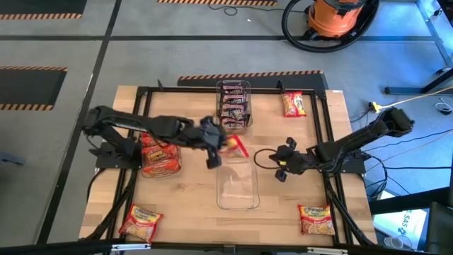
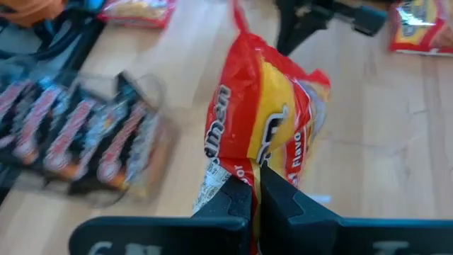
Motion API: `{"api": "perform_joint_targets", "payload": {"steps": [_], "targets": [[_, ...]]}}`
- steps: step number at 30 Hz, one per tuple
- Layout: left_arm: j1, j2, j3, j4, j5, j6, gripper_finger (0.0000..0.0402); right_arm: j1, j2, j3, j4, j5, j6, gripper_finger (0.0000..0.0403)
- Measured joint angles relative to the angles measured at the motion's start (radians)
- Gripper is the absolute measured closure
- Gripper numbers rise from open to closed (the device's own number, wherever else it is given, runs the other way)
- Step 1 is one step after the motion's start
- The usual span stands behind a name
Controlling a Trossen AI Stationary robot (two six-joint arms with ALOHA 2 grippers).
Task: Sort Maruchan noodles
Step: Put the red noodle pack into the bottom transparent bin
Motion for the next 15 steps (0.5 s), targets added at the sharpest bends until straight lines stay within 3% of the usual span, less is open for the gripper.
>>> {"api": "perform_joint_targets", "payload": {"steps": [8, 15], "targets": [[-0.06, 0.261, 0.239, -0.106, -0.051, 0.009, 0.0401, 0.029, 0.004, 0.0, -0.033, 0.027, 0.028, 0.0402], [-0.059, 0.426, 0.287, -0.124, -0.046, 0.03, 0.0401, 0.03, 0.004, 0.0, -0.048, 0.012, 0.031, 0.0402]]}}
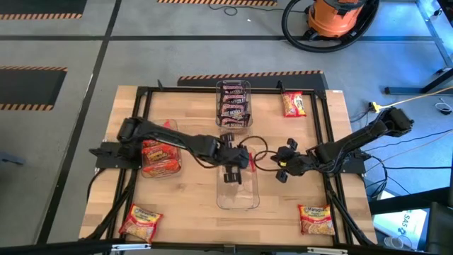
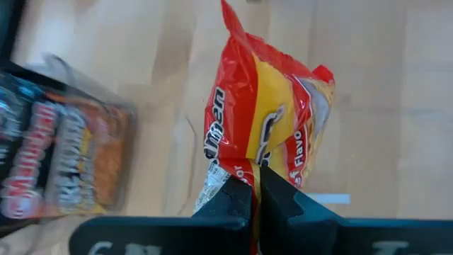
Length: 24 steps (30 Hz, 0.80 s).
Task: Sort Maruchan noodles
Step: Put the red noodle pack into the bottom transparent bin
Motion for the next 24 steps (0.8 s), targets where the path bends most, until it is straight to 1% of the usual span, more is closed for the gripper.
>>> {"api": "perform_joint_targets", "payload": {"steps": [7, 13, 17, 24], "targets": [[0.019, 0.091, 0.0, -0.011, 0.0, -0.015, 0.0401, 0.0, 0.0, 0.0, -0.003, 0.001, 0.0, 0.0402], [0.026, 0.131, 0.0, 0.0, -0.024, -0.038, 0.0392, -0.001, 0.002, 0.0, -0.001, 0.001, 0.0, 0.0402], [0.031, 0.134, 0.001, 0.006, -0.017, -0.056, 0.0366, -0.001, 0.002, 0.0, 0.003, 0.0, 0.0, 0.0402], [0.031, 0.133, 0.001, 0.01, -0.012, -0.067, 0.0301, -0.001, 0.002, 0.0, 0.005, 0.0, 0.0, 0.0402]]}}
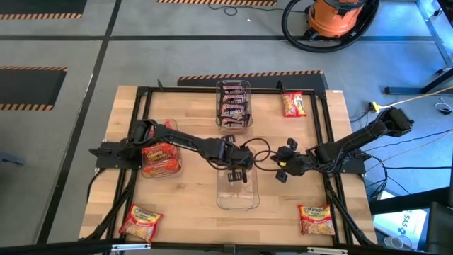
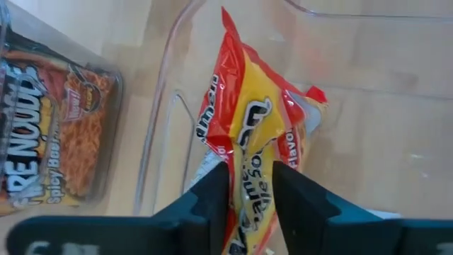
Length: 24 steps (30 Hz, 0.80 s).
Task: Sort Maruchan noodles
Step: Put the red noodle pack into the bottom transparent bin
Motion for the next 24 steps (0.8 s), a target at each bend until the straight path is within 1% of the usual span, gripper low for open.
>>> {"api": "perform_joint_targets", "payload": {"steps": [5, 7, 9, 12, 15, 17, 20, 22, 24], "targets": [[-0.018, -0.053, 0.001, -0.007, 0.072, 0.011, 0.0289, 0.0, 0.0, 0.001, 0.004, -0.004, -0.015, 0.0402], [-0.035, -0.077, 0.001, -0.01, 0.073, 0.011, 0.0288, 0.0, -0.004, 0.024, -0.028, -0.037, -0.046, 0.0402], [-0.06, -0.112, 0.0, -0.001, 0.046, 0.011, 0.0288, 0.001, -0.018, 0.064, -0.073, -0.073, -0.06, 0.0402], [-0.112, -0.146, 0.002, 0.027, -0.038, 0.015, 0.0288, 0.017, -0.048, 0.133, -0.162, -0.175, -0.06, 0.0402], [-0.176, -0.149, -0.006, 0.066, -0.11, 0.028, 0.0288, 0.074, -0.066, 0.197, -0.231, -0.305, -0.043, 0.0402], [-0.215, -0.149, -0.019, 0.109, -0.128, 0.037, 0.0288, 0.134, -0.076, 0.23, -0.269, -0.39, -0.002, 0.0402], [-0.264, -0.149, -0.064, 0.206, -0.13, 0.04, 0.0288, 0.231, -0.074, 0.25, -0.267, -0.509, 0.08, 0.0402], [-0.295, -0.149, -0.106, 0.298, -0.131, 0.044, 0.0288, 0.298, -0.07, 0.25, -0.266, -0.571, 0.176, 0.0402], [-0.325, -0.149, -0.147, 0.388, -0.132, 0.044, 0.0288, 0.364, -0.064, 0.25, -0.284, -0.607, 0.292, 0.0402]]}}
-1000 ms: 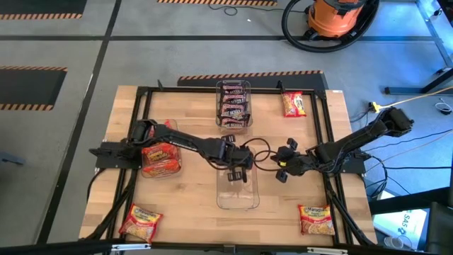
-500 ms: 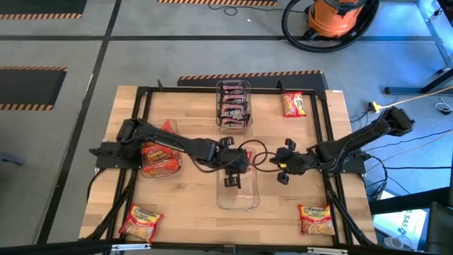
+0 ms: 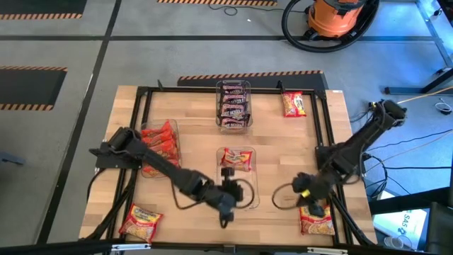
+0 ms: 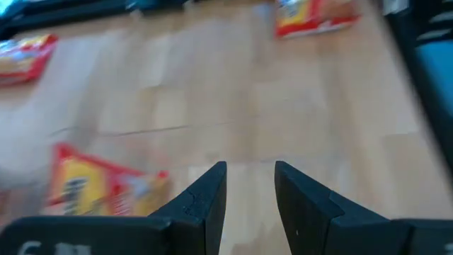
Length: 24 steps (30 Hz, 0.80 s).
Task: Sort Maruchan noodles
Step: Put the red noodle pack into the bottom transparent bin
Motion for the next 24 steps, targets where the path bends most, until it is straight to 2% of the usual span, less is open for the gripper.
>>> {"api": "perform_joint_targets", "payload": {"steps": [6, 10, 16, 21, 24], "targets": [[-0.071, 0.0, -0.11, 0.256, -0.001, -0.018, 0.0288, 0.224, 0.022, 0.0, -0.015, -0.016, 0.361, 0.0402], [-0.094, 0.0, -0.138, 0.355, -0.022, -0.024, 0.0288, 0.32, 0.095, 0.0, -0.009, 0.012, 0.502, 0.0402], [-0.089, 0.0, -0.172, 0.461, -0.04, -0.026, 0.0288, 0.33, 0.241, 0.0, 0.026, -0.095, 0.513, 0.0402], [-0.083, 0.0, -0.175, 0.475, -0.037, -0.031, 0.0288, 0.304, 0.364, 0.0, 0.09, -0.088, 0.399, 0.0402], [-0.081, 0.0, -0.174, 0.488, -0.038, -0.023, 0.0288, 0.27, 0.384, 0.0, 0.098, 0.001, 0.381, 0.0402]]}}
